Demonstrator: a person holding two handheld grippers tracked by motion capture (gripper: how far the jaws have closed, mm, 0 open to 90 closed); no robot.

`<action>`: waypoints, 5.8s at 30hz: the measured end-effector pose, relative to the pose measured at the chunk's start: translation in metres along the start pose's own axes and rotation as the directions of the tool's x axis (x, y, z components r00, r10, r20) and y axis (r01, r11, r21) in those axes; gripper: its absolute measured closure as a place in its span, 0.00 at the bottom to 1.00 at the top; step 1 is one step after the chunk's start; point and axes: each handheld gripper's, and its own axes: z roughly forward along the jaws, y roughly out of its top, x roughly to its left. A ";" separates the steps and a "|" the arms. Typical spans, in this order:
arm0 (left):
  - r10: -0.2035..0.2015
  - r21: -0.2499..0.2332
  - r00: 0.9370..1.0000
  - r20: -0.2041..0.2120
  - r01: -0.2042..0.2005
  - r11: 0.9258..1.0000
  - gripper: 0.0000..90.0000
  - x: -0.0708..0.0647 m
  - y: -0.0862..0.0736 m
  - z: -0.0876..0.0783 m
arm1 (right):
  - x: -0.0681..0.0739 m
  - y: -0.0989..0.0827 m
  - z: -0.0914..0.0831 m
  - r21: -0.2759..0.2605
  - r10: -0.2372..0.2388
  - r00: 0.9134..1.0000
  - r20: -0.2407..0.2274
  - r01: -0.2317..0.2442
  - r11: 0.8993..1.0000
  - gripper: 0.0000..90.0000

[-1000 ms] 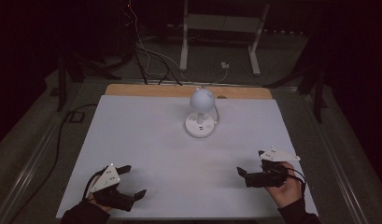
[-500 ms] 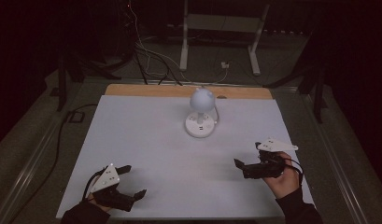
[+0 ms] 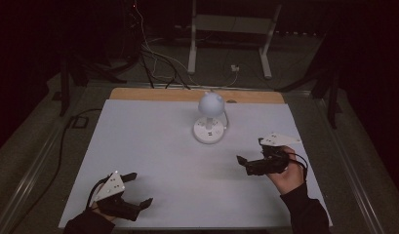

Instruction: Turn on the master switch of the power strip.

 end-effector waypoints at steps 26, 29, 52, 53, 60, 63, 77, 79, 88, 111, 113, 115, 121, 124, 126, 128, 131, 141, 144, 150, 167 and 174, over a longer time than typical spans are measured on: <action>0.002 -0.005 1.000 0.004 -0.002 1.000 0.00 0.000 0.000 -0.001 | 0.008 0.024 0.055 0.015 -0.036 0.998 -0.050 0.037 0.999 0.00; 0.001 -0.006 1.000 0.004 -0.001 1.000 0.00 0.000 0.000 -0.001 | 0.007 0.026 0.062 0.017 -0.037 0.998 -0.056 0.038 0.999 0.00; -0.001 -0.010 1.000 0.007 0.001 1.000 0.00 0.000 0.000 -0.001 | 0.000 0.029 0.106 0.037 -0.060 0.996 -0.063 0.062 0.997 0.00; -0.001 -0.010 1.000 0.007 0.001 1.000 0.00 0.000 0.000 -0.001 | 0.000 0.028 0.108 0.031 -0.056 0.997 -0.055 0.058 0.998 0.00; -0.002 -0.010 1.000 0.009 0.002 1.000 0.00 0.000 0.000 -0.001 | -0.007 0.026 0.120 0.034 -0.011 0.999 -0.047 0.013 0.999 0.00; -0.004 -0.011 1.000 0.009 0.004 1.000 0.00 0.000 0.000 -0.001 | -0.010 0.025 0.124 0.018 0.024 0.998 -0.059 -0.023 1.000 0.00; 0.000 -0.006 1.000 0.008 0.000 1.000 0.00 0.000 0.000 -0.001 | -0.023 0.026 0.142 0.010 0.087 0.996 0.001 -0.087 0.996 0.09; 0.000 -0.007 1.000 0.009 0.000 1.000 0.00 0.000 0.000 -0.001 | -0.023 0.027 0.144 0.017 0.092 0.996 0.020 -0.092 0.996 0.15; -0.002 -0.006 1.000 0.010 0.002 1.000 0.00 0.000 0.000 -0.001 | -0.023 0.028 0.151 0.013 0.109 0.992 0.057 -0.110 0.994 0.34; -0.003 -0.007 1.000 0.009 0.003 1.000 0.00 0.000 0.000 -0.001 | -0.023 0.031 0.158 0.025 0.116 0.987 0.114 -0.120 0.992 0.84; -0.003 -0.004 1.000 0.010 0.003 1.000 0.00 0.000 0.000 -0.001 | -0.024 0.031 0.159 0.026 0.111 0.986 0.121 -0.115 0.993 0.88; -0.004 -0.003 1.000 0.011 0.004 1.000 0.00 0.000 0.000 -0.001 | -0.024 0.031 0.159 0.026 0.110 0.986 0.125 -0.115 0.993 0.94; -0.009 -0.009 1.000 0.011 0.009 1.000 0.00 0.001 0.000 -0.001 | -0.026 0.031 0.161 0.033 0.111 0.984 0.138 -0.117 0.993 1.00; -0.009 -0.008 1.000 0.011 0.009 1.000 0.00 0.001 0.000 -0.001 | -0.026 0.030 0.162 0.042 0.110 0.985 0.134 -0.117 0.992 1.00; -0.009 -0.007 1.000 0.010 0.009 1.000 0.00 0.001 0.000 -0.001 | -0.026 0.029 0.163 0.045 0.107 0.985 0.138 -0.114 0.992 1.00; -0.010 -0.008 1.000 0.010 0.010 1.000 0.00 0.001 0.000 -0.001 | -0.026 0.028 0.163 0.045 0.108 0.984 0.141 -0.116 0.992 1.00; -0.010 -0.007 1.000 0.010 0.010 1.000 0.00 0.001 0.000 -0.001 | -0.025 0.027 0.164 0.046 0.107 0.983 0.149 -0.115 0.992 1.00; -0.008 -0.005 1.000 0.009 0.008 1.000 0.00 0.001 -0.001 -0.001 | -0.021 0.022 0.168 0.045 0.114 0.982 0.148 -0.122 0.991 1.00; -0.012 -0.009 1.000 0.012 0.012 1.000 0.00 0.001 -0.001 -0.001 | -0.021 0.020 0.170 0.059 0.110 0.984 0.140 -0.119 0.991 1.00; -0.013 -0.008 1.000 0.012 0.013 1.000 0.00 0.001 -0.001 -0.001 | -0.021 0.018 0.171 0.060 0.114 0.984 0.139 -0.124 0.990 1.00; -0.012 -0.005 1.000 0.014 0.013 1.000 0.00 0.001 -0.001 0.000 | -0.017 0.018 0.172 0.066 0.087 0.983 0.160 -0.098 0.993 1.00; -0.014 -0.003 1.000 0.015 0.014 1.000 0.00 0.000 0.000 0.000 | -0.016 0.015 0.172 0.054 0.079 0.983 0.167 -0.089 0.995 1.00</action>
